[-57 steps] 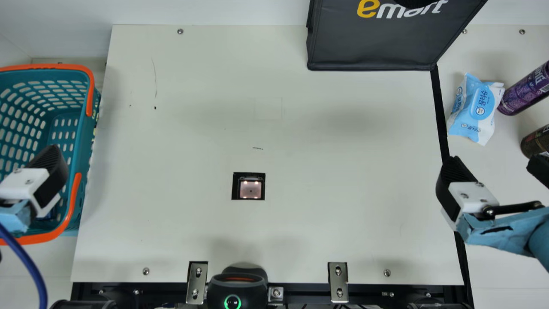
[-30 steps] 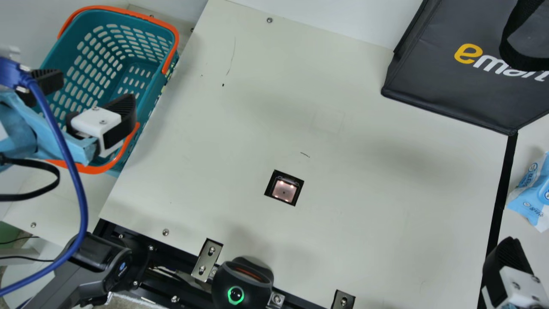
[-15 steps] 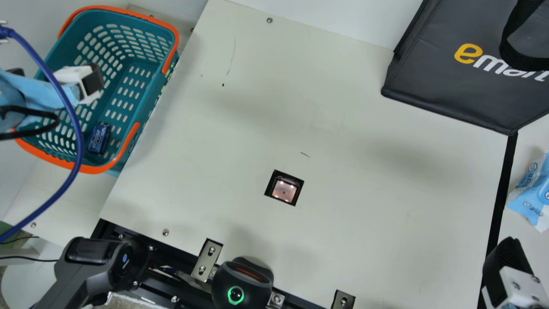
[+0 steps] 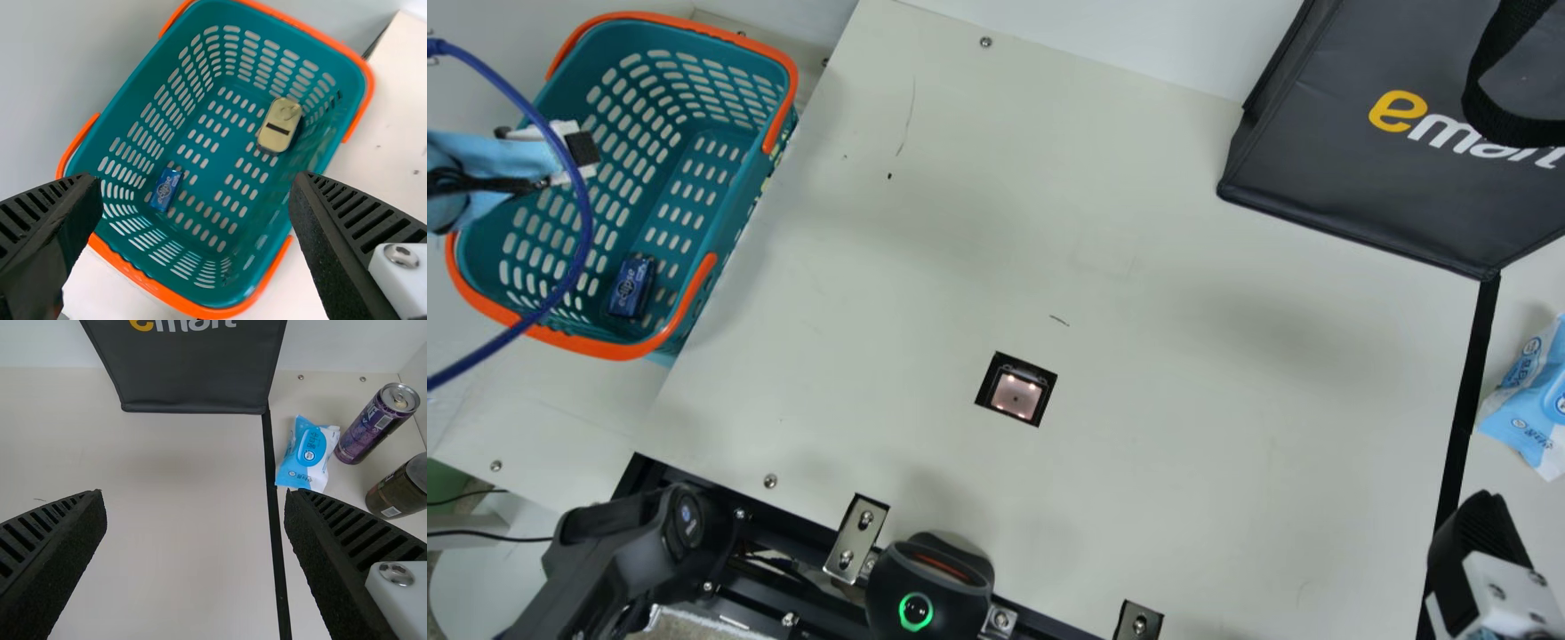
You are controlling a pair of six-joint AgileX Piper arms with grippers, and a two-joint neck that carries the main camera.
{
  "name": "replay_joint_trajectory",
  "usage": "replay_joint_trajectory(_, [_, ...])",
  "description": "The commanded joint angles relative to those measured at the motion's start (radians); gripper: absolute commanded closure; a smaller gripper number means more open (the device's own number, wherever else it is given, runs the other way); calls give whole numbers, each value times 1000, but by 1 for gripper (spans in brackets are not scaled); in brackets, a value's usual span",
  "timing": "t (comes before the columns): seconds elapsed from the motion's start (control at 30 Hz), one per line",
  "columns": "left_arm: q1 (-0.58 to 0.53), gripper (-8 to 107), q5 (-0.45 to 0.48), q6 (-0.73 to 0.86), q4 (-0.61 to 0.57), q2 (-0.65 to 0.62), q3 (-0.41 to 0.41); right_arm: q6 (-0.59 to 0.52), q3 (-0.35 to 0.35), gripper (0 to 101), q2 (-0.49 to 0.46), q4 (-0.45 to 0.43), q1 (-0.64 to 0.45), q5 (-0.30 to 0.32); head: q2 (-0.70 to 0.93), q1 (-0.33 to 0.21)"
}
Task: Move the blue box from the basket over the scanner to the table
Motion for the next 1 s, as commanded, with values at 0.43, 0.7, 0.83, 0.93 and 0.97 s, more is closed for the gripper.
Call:
replay_joint_trajectory(0.43, [79, 9, -79, 432, -193, 305, -75, 0, 0, 6, 0, 0, 0, 0, 2, -30])
replay_joint_trajectory(0.7, [72, 9, -68, 534, -211, 468, -143, 0, 0, 6, 0, 0, 0, 0, 2, -30])
replay_joint_trajectory(0.83, [59, 9, -60, 553, -190, 538, -167, 0, 0, 6, 0, 0, 0, 0, 2, -30])
replay_joint_trajectory(0.93, [50, 9, -46, 557, -171, 585, -184, 0, 0, 6, 0, 0, 0, 0, 2, -30])
replay_joint_trajectory(0.97, [47, 9, -41, 558, -163, 598, -189, 0, 0, 6, 0, 0, 0, 0, 2, -30])
